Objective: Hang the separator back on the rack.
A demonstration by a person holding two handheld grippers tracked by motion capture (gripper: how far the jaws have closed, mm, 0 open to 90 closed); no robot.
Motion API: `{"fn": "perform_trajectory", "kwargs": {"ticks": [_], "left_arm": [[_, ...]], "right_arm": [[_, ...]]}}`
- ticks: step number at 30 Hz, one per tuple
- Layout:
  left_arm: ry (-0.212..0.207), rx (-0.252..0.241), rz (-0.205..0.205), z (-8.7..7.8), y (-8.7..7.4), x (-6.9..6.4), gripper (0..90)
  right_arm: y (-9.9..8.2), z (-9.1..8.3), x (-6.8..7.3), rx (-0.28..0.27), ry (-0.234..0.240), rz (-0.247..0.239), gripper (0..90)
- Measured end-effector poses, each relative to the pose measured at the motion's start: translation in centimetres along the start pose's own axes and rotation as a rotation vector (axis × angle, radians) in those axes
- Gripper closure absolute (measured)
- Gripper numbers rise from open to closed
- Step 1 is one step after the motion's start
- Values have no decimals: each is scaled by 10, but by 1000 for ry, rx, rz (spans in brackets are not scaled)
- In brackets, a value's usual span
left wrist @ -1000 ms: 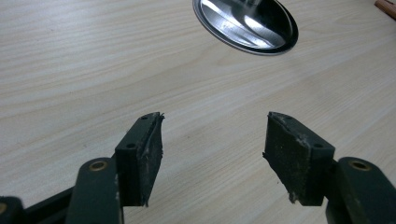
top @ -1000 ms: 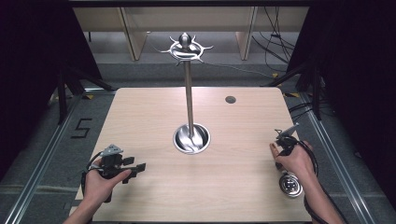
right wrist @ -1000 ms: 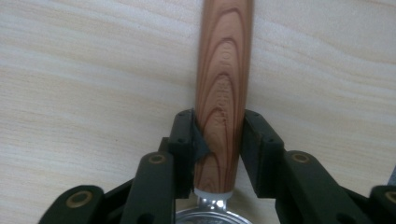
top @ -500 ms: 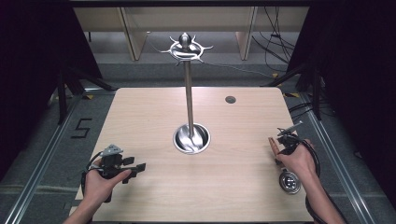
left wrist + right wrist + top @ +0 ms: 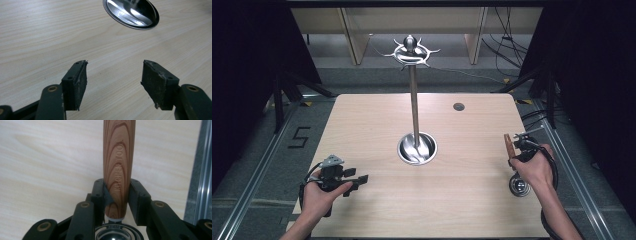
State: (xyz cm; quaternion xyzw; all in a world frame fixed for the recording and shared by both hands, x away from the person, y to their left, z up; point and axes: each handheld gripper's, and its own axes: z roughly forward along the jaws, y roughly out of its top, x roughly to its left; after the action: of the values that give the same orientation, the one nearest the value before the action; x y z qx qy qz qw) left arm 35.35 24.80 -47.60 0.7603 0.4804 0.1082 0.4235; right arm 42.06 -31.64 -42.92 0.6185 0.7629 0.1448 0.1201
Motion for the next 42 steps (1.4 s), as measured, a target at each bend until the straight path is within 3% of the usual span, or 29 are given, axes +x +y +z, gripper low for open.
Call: {"fn": "perform_trajectory", "kwargs": {"ticks": [5, 8, 12, 13, 25, 26, 27, 28, 29, 30, 34, 35, 37, 39, 40, 41, 42], "left_arm": [[2, 8, 12, 0, 0, 1, 363], [3, 6, 12, -1, 0, 1, 363], [3, 7, 11, -1, 0, 1, 363], [3, 7, 12, -1, 0, 1, 363], [5, 1, 3, -1, 0, 1, 363], [6, 1, 4, 0, 0, 1, 363], [6, 1, 4, 0, 0, 1, 363], [6, 0, 3, 0, 0, 1, 363], [5, 1, 3, 0, 0, 1, 363], [6, 1, 3, 0, 0, 1, 362], [4, -6, -10, 0, 0, 0, 363], [4, -6, -9, 0, 0, 0, 363], [4, -6, -10, 0, 0, 0, 363], [6, -3, -4, 0, 0, 1, 363], [4, 0, -5, -1, 0, 1, 363], [2, -3, -10, -1, 0, 1, 363], [3, -3, -8, -1, 0, 1, 363]], "right_arm": [[2, -8, 2, -71, 0, -4, 690], [4, -10, 1, -163, -20, -50, 690], [5, -15, 2, -205, -17, -61, 690], [5, -18, 3, -236, -21, -61, 690], [6, -28, 6, -327, 1, -86, 690], [6, -29, 11, -330, 14, -49, 690], [6, -29, 11, -330, 14, -49, 690], [7, -31, 8, -364, 14, -107, 690], [7, -32, 9, -362, 16, -96, 690], [8, -32, 9, -390, 25, -111, 690], [9, -37, 12, -414, 37, -133, 690], [10, -38, 15, -425, 50, -104, 690], [9, -39, 15, -431, 45, -120, 690], [10, -43, 19, -436, 56, -98, 690], [10, -46, 19, -447, 43, -130, 690], [10, -47, 23, -455, 59, -99, 690], [10, -49, 25, -444, 55, -99, 690]]}}
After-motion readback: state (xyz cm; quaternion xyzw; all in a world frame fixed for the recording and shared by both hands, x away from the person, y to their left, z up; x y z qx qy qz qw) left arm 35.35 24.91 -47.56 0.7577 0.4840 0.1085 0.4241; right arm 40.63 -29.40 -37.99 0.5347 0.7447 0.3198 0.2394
